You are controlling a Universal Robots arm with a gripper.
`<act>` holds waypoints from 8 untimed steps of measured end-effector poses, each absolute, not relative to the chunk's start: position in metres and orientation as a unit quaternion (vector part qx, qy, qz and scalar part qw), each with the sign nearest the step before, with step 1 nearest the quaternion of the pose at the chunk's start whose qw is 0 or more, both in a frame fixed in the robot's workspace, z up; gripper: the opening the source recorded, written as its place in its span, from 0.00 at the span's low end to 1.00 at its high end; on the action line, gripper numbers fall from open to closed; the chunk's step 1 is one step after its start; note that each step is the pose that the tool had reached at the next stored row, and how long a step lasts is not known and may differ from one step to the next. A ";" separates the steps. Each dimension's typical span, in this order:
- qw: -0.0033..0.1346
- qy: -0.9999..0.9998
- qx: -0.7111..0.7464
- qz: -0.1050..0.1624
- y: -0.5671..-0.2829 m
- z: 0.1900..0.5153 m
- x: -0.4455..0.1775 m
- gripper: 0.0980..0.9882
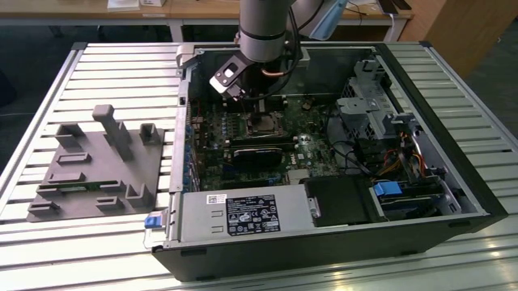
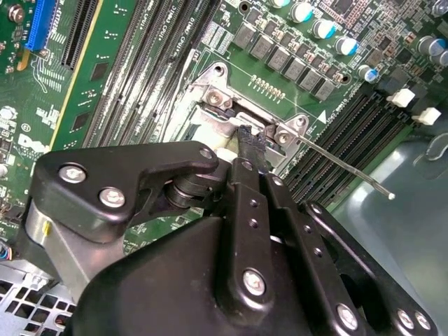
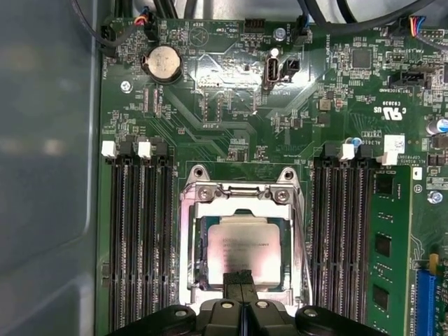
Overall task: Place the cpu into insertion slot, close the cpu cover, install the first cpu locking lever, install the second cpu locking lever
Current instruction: 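Close the cpu cover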
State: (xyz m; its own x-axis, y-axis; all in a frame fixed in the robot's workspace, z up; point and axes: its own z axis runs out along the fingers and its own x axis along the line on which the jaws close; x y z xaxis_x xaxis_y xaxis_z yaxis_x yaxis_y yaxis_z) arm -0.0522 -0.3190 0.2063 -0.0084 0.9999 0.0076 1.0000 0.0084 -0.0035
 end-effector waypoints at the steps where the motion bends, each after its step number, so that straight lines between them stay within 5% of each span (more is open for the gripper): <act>1: 0.004 -0.710 -0.704 -0.001 -0.319 0.206 -0.052 0.01; 8: 0.004 -0.710 -0.704 -0.001 -0.319 0.203 -0.052 0.01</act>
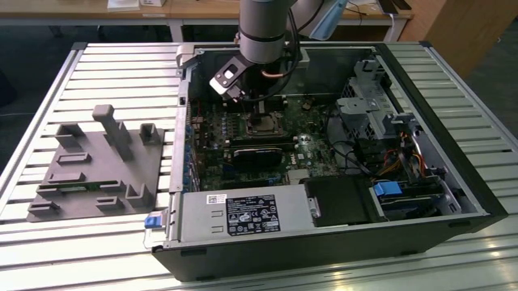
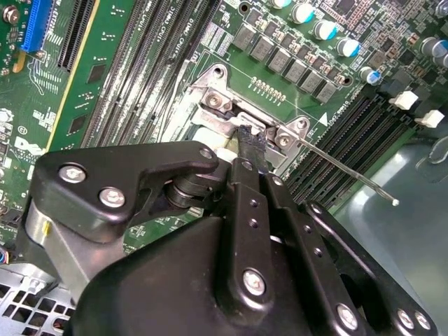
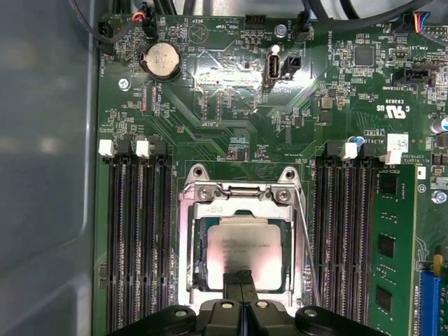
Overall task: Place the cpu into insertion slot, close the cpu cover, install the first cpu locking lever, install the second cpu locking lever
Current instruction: 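Close the cpu cover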
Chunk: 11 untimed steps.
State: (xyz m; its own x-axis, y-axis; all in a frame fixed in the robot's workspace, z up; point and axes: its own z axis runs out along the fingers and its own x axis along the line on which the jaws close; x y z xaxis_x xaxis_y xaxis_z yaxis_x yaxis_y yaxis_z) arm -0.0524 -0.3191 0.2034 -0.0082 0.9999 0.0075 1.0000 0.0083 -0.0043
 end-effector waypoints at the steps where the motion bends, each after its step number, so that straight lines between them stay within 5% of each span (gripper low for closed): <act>1: 0.004 -0.710 -0.704 -0.001 -0.319 0.203 -0.052 0.01; 11: 0.004 -0.710 -0.704 -0.001 -0.319 0.200 -0.052 0.01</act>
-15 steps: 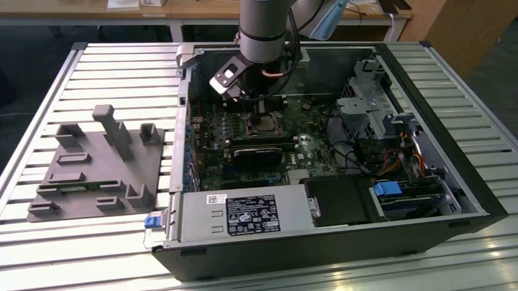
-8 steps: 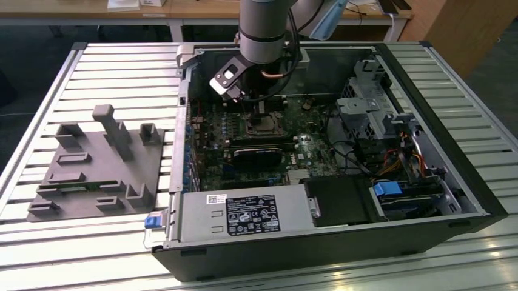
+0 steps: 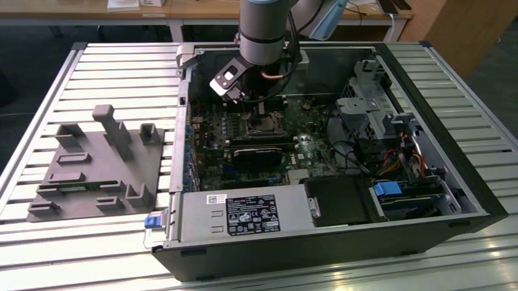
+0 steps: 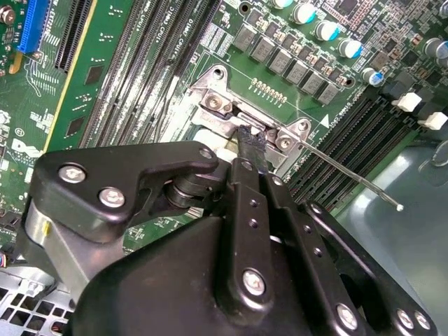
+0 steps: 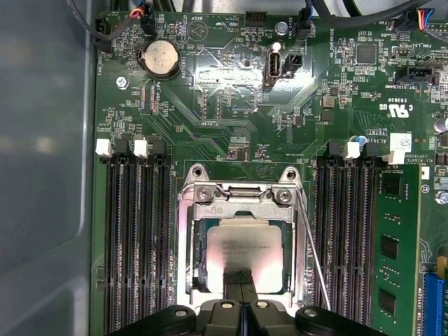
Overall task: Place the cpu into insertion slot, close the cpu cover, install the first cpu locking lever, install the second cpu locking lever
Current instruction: 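Close the cpu cover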
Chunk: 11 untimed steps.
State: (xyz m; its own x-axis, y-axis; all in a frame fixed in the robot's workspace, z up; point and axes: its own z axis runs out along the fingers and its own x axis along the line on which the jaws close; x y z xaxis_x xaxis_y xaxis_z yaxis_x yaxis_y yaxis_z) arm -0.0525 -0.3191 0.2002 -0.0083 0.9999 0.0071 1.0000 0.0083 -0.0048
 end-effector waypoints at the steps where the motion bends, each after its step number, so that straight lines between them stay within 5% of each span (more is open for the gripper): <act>1: 0.004 -0.710 -0.704 -0.001 -0.319 0.200 -0.052 0.01; 11: 0.004 -0.710 -0.704 -0.001 -0.319 0.198 -0.050 0.01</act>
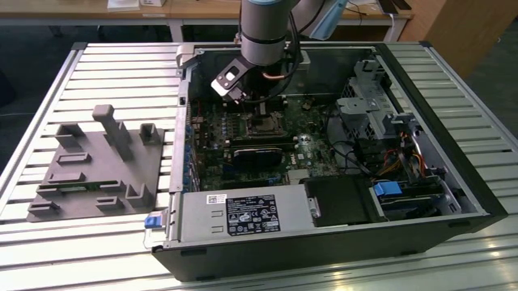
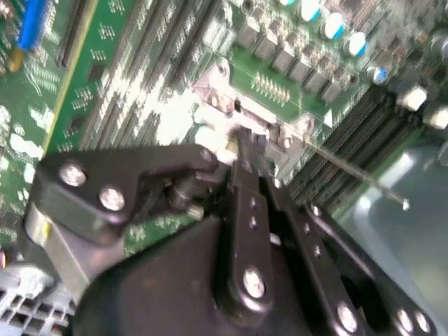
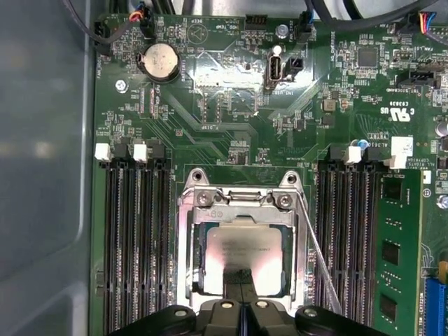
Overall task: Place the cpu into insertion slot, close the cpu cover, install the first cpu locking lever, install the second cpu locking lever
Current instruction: 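Close the cpu cover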
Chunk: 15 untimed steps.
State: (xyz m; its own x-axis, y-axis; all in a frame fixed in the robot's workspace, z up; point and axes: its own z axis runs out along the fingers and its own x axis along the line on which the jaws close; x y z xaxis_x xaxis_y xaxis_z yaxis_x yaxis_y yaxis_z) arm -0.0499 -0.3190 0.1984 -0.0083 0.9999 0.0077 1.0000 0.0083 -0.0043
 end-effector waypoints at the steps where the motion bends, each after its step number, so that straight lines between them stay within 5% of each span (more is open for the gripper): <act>1: 0.004 -0.710 -0.704 -0.001 -0.319 0.199 -0.050 0.01; 15: 0.004 -0.710 -0.704 0.000 -0.319 0.205 -0.049 0.01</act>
State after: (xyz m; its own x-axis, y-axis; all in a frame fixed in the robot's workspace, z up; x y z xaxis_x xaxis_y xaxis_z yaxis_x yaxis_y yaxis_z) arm -0.0493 -0.3190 0.2053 -0.0084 0.9999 0.0059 1.0000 0.0084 -0.0045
